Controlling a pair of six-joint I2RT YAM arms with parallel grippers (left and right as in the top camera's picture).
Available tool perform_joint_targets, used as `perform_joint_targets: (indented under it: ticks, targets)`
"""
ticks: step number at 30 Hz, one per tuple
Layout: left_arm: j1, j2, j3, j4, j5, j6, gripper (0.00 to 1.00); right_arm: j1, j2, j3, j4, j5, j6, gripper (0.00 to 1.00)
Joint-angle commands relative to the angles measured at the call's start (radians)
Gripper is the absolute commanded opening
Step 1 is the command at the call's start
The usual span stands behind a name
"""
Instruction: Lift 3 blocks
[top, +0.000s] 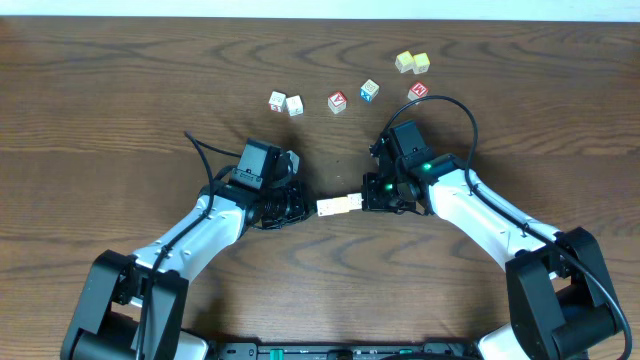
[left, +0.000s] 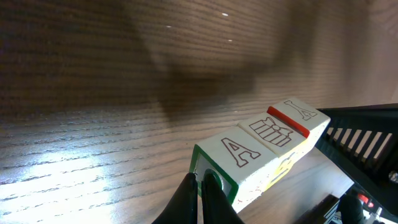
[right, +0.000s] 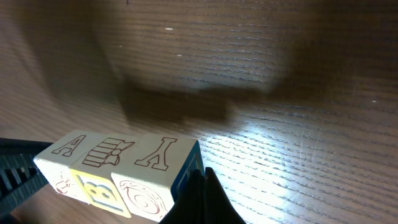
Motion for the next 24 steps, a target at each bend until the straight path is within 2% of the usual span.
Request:
perform_joint_targets:
  ticks: [1, 24]
  targets:
    - [-0.045, 0.014, 0.037, 0.034, 0.125, -0.005, 0.07, 0.073, 0.001, 0.014, 0.024, -0.236, 0.008, 0.01]
    - [-0.045, 0.05, 0.037, 0.047, 0.121, -0.005, 0.07, 0.093, 0.001, 0.011, 0.026, -0.2, 0.0, 0.01]
